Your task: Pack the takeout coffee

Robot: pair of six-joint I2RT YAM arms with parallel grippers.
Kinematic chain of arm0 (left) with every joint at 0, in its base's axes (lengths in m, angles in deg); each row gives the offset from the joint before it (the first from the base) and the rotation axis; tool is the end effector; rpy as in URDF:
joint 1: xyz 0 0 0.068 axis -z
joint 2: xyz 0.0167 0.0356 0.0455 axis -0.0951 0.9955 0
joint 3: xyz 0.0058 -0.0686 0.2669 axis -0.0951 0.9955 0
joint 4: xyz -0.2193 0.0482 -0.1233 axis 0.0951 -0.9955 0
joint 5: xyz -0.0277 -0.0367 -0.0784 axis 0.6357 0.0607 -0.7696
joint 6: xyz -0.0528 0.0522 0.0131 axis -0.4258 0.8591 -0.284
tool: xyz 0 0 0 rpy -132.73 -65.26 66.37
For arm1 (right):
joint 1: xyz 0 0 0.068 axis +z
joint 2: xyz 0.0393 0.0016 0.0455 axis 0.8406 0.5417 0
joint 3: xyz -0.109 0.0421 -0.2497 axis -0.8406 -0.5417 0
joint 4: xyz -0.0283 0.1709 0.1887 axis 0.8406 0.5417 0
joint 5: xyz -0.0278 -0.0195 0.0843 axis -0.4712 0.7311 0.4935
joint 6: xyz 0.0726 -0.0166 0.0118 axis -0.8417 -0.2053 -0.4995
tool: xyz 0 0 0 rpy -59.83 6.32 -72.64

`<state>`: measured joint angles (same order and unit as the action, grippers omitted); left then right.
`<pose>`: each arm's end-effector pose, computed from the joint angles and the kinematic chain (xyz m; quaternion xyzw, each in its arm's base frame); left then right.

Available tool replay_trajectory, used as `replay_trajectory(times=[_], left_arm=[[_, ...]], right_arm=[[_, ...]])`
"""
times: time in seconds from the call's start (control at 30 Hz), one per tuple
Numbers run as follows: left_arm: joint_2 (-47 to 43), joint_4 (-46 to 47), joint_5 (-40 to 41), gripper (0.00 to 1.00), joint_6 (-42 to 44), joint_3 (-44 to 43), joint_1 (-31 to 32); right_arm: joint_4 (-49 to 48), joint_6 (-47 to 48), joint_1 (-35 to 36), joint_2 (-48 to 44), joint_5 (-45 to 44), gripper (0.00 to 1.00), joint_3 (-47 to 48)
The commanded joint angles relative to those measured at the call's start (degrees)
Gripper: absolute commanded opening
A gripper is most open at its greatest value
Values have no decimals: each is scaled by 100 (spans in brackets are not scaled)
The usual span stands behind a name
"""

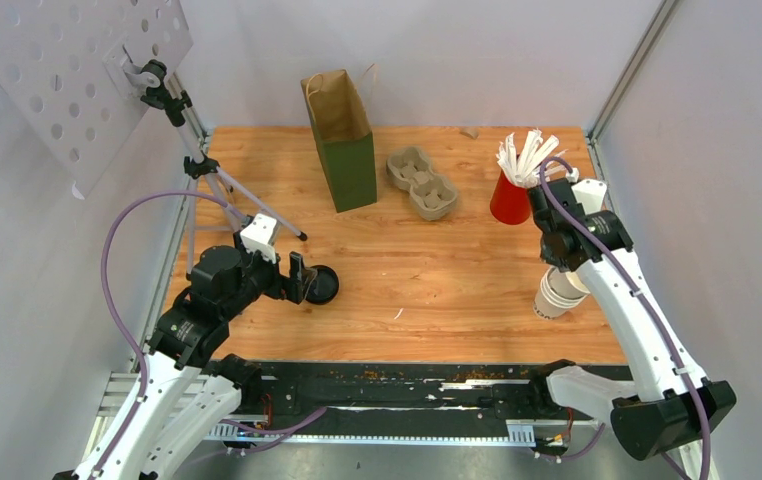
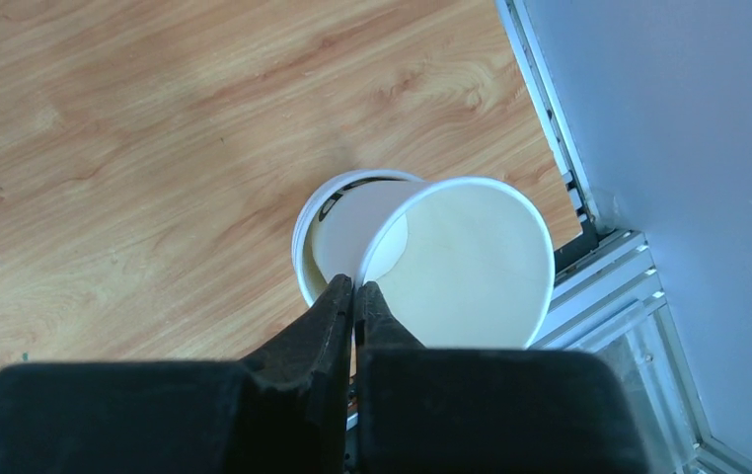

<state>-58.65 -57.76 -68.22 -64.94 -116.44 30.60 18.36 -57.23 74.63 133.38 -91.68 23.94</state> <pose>0.1260 -0.0649 0.3026 0.1346 0.8225 -0.1970 0.5164 0.1852 0.0182 0.3254 0.1618 0.9186 -0.2085 0.2943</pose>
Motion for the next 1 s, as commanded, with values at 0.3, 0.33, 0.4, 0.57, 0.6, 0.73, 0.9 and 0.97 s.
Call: replay_trajectory(times=[0.3,0.33,0.4,0.57,0.6,0.73,0.9,0.97], left_arm=[[-41,202,52,100,119,-46,18],[-46,199,64,100,119,-56,23],[-42,190,59,100,119,-47,26],[-9,181,120,100,104,-55,25],[-7,180,127,100,91,-64,24],[25,121,174,100,22,-92,19],[74,-69,349,100,-231,-178,19],[140,-185,451,100,-449,-225,17]], right_arm=[[578,638,-31,166,98,0,1580],[620,663,-31,198,138,0,1779],[695,745,-29,264,251,0,2191],[255,1158,84,263,1043,0,2681],[39,1274,135,220,1279,0,2592],[-962,1752,464,41,2385,0,1878],[-2539,2384,1598,20,2561,0,912],[-3100,2875,2170,117,2332,0,590]])
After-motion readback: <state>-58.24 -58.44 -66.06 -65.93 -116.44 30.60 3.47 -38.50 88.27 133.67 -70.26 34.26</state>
